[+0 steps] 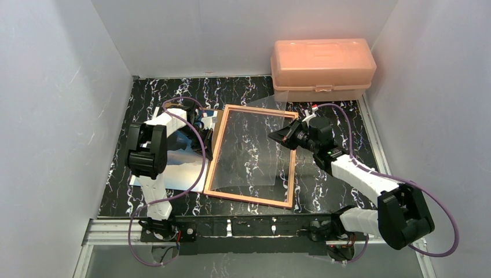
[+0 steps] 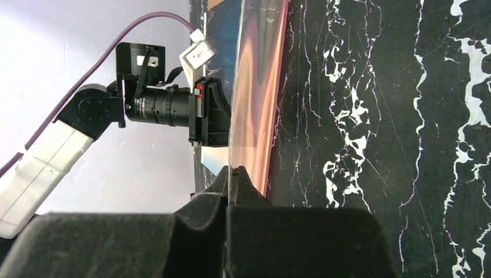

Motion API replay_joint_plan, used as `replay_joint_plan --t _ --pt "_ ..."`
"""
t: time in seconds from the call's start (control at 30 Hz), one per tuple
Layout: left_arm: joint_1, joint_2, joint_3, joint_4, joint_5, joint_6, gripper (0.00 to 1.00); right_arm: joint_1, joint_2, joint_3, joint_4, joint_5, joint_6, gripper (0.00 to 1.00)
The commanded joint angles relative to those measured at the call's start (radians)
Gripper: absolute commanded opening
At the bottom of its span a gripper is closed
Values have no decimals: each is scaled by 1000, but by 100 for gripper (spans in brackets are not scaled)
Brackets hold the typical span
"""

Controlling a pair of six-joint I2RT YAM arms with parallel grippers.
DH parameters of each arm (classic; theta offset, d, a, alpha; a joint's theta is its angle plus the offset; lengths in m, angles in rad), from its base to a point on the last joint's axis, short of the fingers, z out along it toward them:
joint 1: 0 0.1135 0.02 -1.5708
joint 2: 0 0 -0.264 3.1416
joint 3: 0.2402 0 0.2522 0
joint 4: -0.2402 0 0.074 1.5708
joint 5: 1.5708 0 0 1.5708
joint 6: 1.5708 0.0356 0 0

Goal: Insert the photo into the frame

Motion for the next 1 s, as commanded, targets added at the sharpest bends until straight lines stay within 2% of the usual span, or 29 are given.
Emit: replay_joint_plan --t 0.0,0.47,0.97 --pt "-5 -16 -6 -18 -21 28 0 8 13 39 35 -26 -45 1" --pt "-5 -17 0 -27 -18 28 0 1 44 81 -17 -25 -121 1" --pt "-5 -18 2 -29 -17 29 0 0 73 59 4 -13 -151 1"
